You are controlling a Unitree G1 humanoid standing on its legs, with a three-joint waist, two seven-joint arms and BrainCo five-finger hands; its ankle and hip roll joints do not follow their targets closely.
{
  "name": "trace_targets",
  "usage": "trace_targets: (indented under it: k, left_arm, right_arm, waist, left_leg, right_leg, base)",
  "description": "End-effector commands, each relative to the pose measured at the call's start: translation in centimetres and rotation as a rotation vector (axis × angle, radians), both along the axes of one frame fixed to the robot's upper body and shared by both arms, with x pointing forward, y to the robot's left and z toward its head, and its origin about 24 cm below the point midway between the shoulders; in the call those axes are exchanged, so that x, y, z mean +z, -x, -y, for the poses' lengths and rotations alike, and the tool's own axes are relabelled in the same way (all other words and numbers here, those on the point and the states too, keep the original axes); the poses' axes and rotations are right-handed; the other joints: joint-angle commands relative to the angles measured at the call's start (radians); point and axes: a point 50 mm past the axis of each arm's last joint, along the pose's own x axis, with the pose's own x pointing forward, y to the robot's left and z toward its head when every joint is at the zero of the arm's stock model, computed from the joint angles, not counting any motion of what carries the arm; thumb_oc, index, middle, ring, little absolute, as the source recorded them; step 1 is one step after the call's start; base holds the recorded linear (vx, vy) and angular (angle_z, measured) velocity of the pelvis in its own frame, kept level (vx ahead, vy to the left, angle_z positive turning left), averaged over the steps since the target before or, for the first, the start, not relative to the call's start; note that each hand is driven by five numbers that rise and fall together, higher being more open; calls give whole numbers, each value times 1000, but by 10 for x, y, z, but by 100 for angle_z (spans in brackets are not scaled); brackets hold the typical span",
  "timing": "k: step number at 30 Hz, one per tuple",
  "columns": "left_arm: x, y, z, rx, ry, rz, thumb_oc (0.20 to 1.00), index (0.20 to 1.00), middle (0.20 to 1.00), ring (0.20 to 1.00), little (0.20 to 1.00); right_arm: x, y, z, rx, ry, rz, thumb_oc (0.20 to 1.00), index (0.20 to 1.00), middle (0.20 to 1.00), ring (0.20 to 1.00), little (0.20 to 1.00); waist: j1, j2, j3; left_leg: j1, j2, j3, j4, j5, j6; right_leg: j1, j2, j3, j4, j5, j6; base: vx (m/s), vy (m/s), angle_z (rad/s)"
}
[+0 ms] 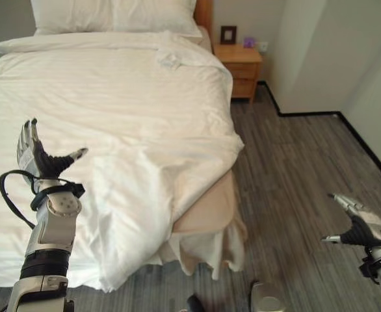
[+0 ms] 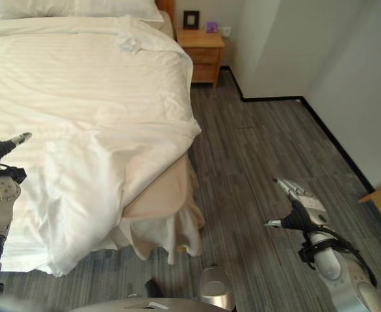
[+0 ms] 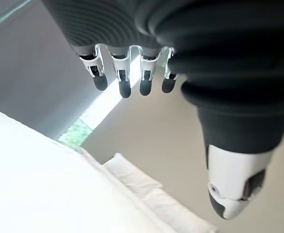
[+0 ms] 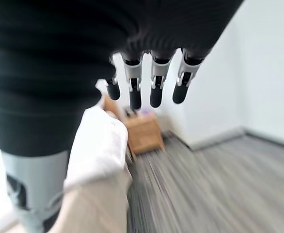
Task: Making the bed.
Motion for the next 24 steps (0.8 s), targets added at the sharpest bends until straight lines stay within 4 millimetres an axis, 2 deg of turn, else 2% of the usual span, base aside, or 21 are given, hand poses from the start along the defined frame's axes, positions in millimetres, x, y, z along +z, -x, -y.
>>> trace_targets:
  k: [1, 3, 6, 11, 15, 19, 23, 24]
  left_arm:
    - [25, -16, 5, -67, -65, 39, 1000, 1000, 1000, 1000, 1000]
    - [13, -25, 11, -113, -52, -44, 1000, 1000, 1000, 1000, 1000]
    - [8, -35, 16, -132, -73, -116, 1000, 1000, 1000, 1000, 1000]
    - [12, -47, 18, -138, -100, -167, 1000, 1000, 1000, 1000, 1000]
    - [12, -47, 3, -67, -118, -227, 1000, 1000, 1000, 1000, 1000]
    - [6, -38, -23, 60, -87, -350, 1000, 1000, 1000, 1000, 1000]
    - [6, -39, -22, 60, -88, -349, 1000, 1000, 1000, 1000, 1000]
    - [6, -24, -43, 146, -68, -401, 1000, 1000, 1000, 1000, 1000]
  right_arm:
    - [16, -6, 17, -46, 106, 92, 1000, 1000, 1000, 1000, 1000]
    - [24, -8, 20, -22, 137, 89, 1000, 1000, 1000, 1000, 1000]
    - [30, -9, 19, 14, 173, 79, 1000, 1000, 1000, 1000, 1000]
    - [30, -15, 10, 87, 164, 61, 1000, 1000, 1000, 1000, 1000]
    - [34, -18, 5, 134, 157, 62, 1000, 1000, 1000, 1000, 1000]
    - [37, -19, 7, 140, 168, 58, 1000, 1000, 1000, 1000, 1000]
    - [37, -19, 7, 140, 167, 59, 1000, 1000, 1000, 1000, 1000]
    - [39, -18, 10, 137, 171, 53, 1000, 1000, 1000, 1000, 1000]
  waist:
    - [-13, -4, -38]
    - [-21, 2, -60]
    - [-37, 9, -64]
    - [-50, 16, -59]
    - [-59, 20, -41]
    - [-67, 23, -17]
    - [-66, 23, -19]
    - [-63, 28, 2]
  left_leg:
    - [71, 64, 38, 15, -95, -72]
    - [73, 68, 41, 15, -92, -79]
    - [60, 77, 37, 15, -84, -91]
    - [27, 94, 59, 15, -72, -104]
    - [-12, 102, 69, 15, -58, -110]
    - [-74, 116, 73, 15, -39, -117]
    - [-76, 117, 73, 15, -39, -117]
    - [-111, 122, 66, 15, -26, -119]
  right_leg:
    - [36, -39, -57, 38, 26, 45]
    - [67, -43, -94, -1, 34, 40]
    - [82, -37, -118, -38, 39, 37]
    - [52, -27, -121, -64, 54, 39]
    - [6, -21, -104, -66, 62, 40]
    - [-63, -13, -94, -66, 71, 38]
    - [-65, -12, -94, -66, 72, 38]
    - [-96, -14, -94, -65, 75, 35]
  base:
    - [157, -59, 40]
    - [202, -77, 27]
    - [100, -51, 9]
    - [44, -47, -7]
    - [-16, -21, -33]
    - [-49, -24, -23]
    - [-11, -2, -14]
    - [-59, 1, 2]
